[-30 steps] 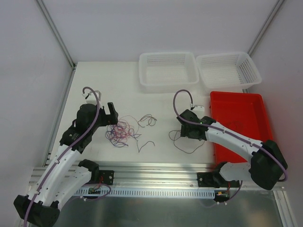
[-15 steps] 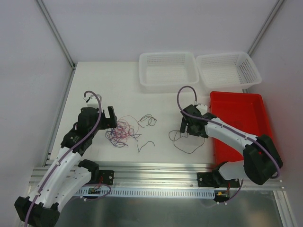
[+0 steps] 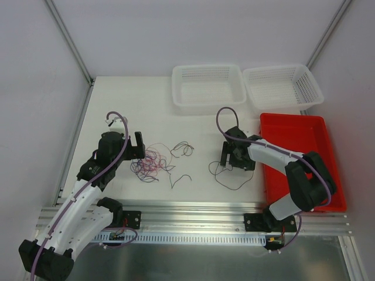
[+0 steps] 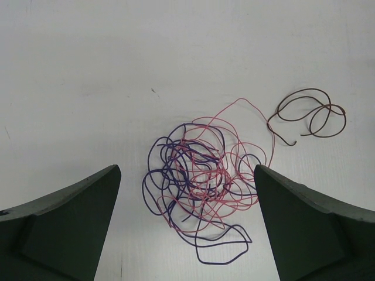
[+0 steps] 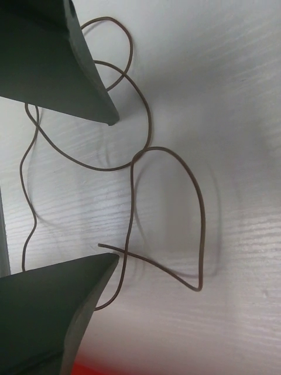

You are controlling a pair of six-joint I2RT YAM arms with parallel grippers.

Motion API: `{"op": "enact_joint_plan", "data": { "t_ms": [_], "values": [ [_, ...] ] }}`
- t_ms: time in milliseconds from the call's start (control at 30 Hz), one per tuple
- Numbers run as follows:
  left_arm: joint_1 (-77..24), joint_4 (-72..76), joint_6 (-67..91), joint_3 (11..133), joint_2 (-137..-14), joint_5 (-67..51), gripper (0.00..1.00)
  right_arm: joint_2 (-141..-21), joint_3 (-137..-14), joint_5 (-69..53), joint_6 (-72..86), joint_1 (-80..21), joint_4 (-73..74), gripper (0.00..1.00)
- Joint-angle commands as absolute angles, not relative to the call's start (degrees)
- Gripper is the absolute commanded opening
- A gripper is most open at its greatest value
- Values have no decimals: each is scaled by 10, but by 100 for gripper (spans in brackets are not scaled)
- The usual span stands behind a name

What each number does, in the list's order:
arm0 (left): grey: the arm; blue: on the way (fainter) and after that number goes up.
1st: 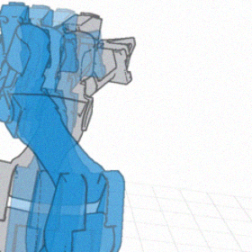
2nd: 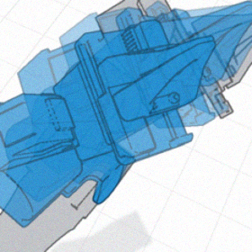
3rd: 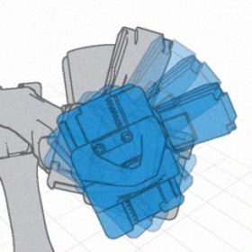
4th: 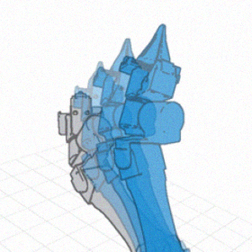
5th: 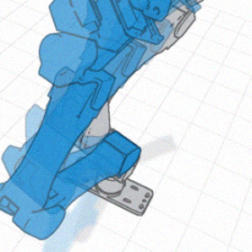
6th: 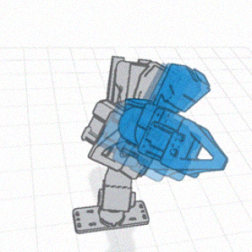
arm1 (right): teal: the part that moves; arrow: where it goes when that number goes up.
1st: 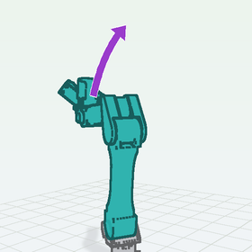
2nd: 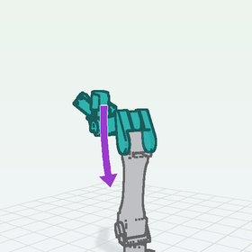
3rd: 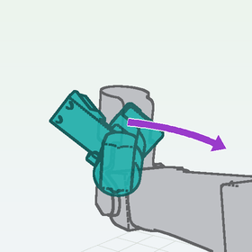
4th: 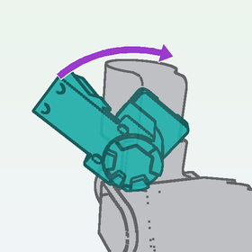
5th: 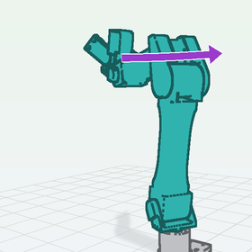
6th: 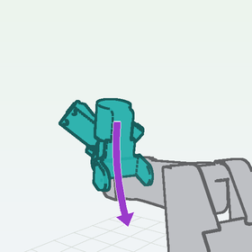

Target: Untangle the cables

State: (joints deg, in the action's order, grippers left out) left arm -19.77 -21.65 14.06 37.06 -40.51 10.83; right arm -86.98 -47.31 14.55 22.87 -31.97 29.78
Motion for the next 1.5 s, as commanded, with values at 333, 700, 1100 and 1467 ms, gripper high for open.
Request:
{"op": "enact_joint_plan", "data": {
  "t_ms": [333, 700, 1100, 1467],
  "values": [
    [-195, -199, 130, 380, -415, 109, 99, -888, -467, 82, 207, -301, 284, 47],
    [-195, -199, 127, 380, -422, 109, 99, -857, -458, 72, 188, -305, 267, 1],
    [-195, -198, 126, 381, -426, 111, 99, -701, -609, 206, 134, -350, 409, 1],
    [-195, -199, 125, 380, -427, 117, 99, -652, -846, 295, 41, -296, 525, 1]
  ]
}}
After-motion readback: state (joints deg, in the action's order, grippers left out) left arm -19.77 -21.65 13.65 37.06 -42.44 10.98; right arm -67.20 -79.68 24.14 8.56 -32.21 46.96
